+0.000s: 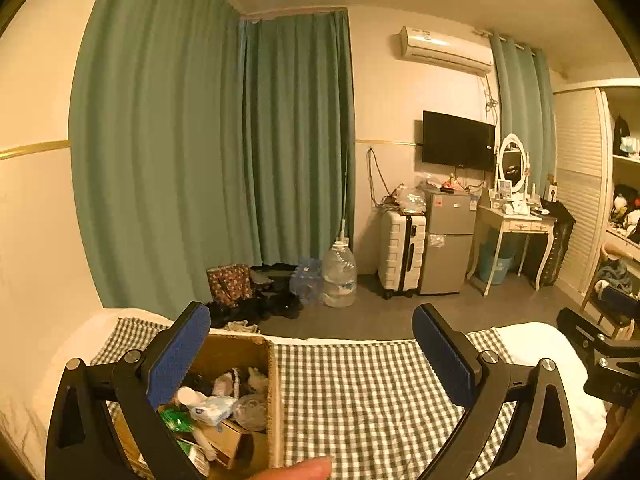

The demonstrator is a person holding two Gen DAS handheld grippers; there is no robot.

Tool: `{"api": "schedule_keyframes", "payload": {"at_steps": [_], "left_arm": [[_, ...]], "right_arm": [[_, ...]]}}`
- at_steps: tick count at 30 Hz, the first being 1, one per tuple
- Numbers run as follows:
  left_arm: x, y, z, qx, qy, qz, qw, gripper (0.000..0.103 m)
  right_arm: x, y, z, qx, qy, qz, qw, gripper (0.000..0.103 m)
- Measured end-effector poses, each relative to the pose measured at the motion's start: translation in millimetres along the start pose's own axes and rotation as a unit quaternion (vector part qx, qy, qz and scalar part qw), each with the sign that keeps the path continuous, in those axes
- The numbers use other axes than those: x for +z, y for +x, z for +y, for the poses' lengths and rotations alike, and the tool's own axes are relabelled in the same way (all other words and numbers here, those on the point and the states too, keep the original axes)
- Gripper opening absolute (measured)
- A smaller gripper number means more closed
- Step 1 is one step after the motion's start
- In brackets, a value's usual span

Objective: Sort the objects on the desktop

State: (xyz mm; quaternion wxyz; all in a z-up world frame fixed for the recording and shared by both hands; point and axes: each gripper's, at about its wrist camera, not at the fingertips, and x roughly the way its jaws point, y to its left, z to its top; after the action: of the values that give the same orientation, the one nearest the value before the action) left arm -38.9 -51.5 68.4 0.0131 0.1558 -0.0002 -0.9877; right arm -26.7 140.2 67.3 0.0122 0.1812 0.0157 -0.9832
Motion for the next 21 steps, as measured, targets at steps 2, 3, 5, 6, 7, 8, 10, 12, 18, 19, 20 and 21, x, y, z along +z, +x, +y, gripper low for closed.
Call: {"api": "schedule_keyframes", "payload": {"at_steps": [2,3,5,6,7,8,10,12,18,19,20,21], "left_arm": [[-3.3,1.1,-4.7,-0.002,-0.004,0.004,1.0,0.103],[-4.6,2.3,-6.2,-0.003,-0.003,0.006,1.0,0.103],[-9.2,5.0,-15.7,0.001,0.004,0.009,1.0,0.103],[-11.7,5.2,-19.5,0.003,0.008,0.009,0.9999,0.103],[-14.2,5.8,-22.8,0.004,0.012,0.009,0.9999,0.103],[-17.2,7.3,-27.7,0.005,0.017,0.011,0.9998,0.103],[-23.4,10.3,-38.6,0.004,0.025,0.016,0.9996,0.103],[-30.5,14.6,-49.7,0.001,0.032,0.021,0.9993,0.103],[-46.2,23.5,-69.1,0.0,0.05,0.03,0.9983,0.103],[-47.8,24.5,-70.8,0.001,0.053,0.032,0.9981,0.103],[-50.7,26.4,-73.6,0.003,0.055,0.035,0.9979,0.103],[-52.3,27.7,-74.5,0.004,0.056,0.038,0.9977,0.103]], "right_arm": [[-3.6,-2.5,-10.5,-0.005,0.003,-0.002,1.0,0.103],[-5.4,-3.4,-14.6,-0.007,0.003,-0.002,1.0,0.103],[-9.0,-4.8,-25.7,-0.013,0.005,-0.001,1.0,0.103],[-10.4,-4.9,-29.9,-0.016,0.006,-0.001,1.0,0.103],[-12.4,-3.8,-35.3,-0.018,0.008,0.0,1.0,0.103],[-14.5,-3.1,-39.4,-0.02,0.009,0.001,1.0,0.103],[-20.2,-0.3,-47.7,-0.023,0.013,0.003,1.0,0.103],[-25.2,3.3,-54.9,-0.026,0.018,0.004,0.999,0.103],[-45.8,23.2,-69.8,-0.018,0.037,0.025,0.999,0.103],[-48.3,25.9,-70.3,-0.019,0.036,0.028,0.999,0.103],[-50.4,27.6,-71.0,-0.021,0.035,0.03,0.999,0.103],[-51.2,30.3,-71.9,-0.022,0.035,0.032,0.999,0.103]]}}
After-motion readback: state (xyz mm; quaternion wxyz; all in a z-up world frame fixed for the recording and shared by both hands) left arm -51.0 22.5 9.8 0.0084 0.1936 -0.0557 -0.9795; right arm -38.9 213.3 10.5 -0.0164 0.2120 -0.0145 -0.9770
